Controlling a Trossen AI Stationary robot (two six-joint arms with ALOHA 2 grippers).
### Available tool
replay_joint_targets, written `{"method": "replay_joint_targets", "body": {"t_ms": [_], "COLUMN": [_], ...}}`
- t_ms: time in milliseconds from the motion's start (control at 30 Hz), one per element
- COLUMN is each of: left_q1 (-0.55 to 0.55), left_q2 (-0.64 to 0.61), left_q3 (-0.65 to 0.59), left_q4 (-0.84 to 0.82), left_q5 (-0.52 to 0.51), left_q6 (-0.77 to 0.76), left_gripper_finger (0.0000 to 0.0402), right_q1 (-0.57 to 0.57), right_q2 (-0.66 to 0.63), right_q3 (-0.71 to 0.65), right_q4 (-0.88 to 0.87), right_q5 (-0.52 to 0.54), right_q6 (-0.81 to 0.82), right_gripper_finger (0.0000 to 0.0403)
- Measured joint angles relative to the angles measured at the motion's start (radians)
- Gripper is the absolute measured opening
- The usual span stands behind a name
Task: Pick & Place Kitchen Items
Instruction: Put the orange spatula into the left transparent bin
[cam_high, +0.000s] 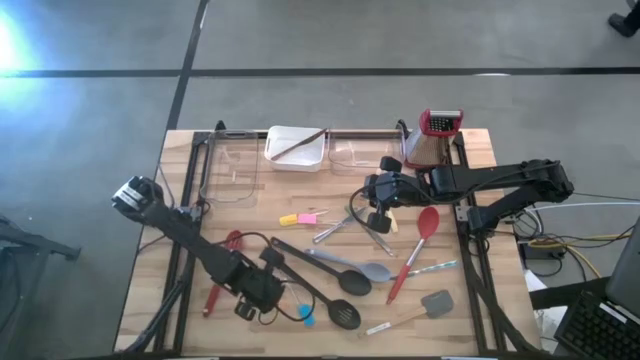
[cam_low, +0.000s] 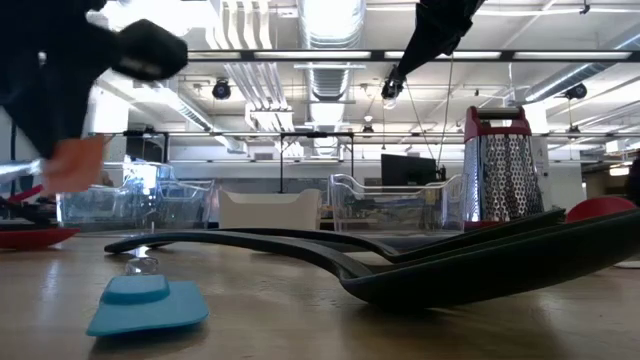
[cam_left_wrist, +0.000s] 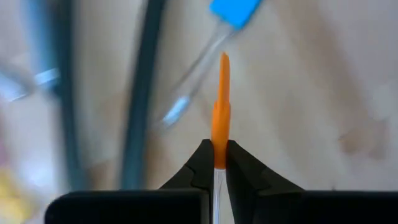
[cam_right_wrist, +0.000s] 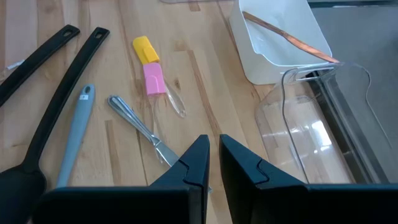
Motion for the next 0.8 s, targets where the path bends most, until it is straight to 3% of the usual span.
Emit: {"method": "replay_joint_targets", "body": {"t_ms": [267, 567, 800], "left_q1": [0.021, 0.133, 0.298], "left_q2": [-0.009, -0.166, -0.365], "left_q3": [0.179, 0.183, 0.138], "left_q4": [-0.354, -0.373, -0.369], "left_q5": [-0.294, -0.545, -0.718], "left_q6": [-0.018, -0.068, -0.240], "left_gripper_finger": [0.0022, 0.0022, 0.0022], "right_q1": [0.000, 0.000, 0.000], "right_q2": [0.000, 0.000, 0.000], "right_q3": [0.000, 0.000, 0.000], "right_q4": [0.000, 0.000, 0.001], "right_q5": [0.000, 0.000, 0.000], "right_q6": [0.000, 0.000, 0.000], "right_gripper_finger": [0.0034, 0.0034, 0.0034]}}
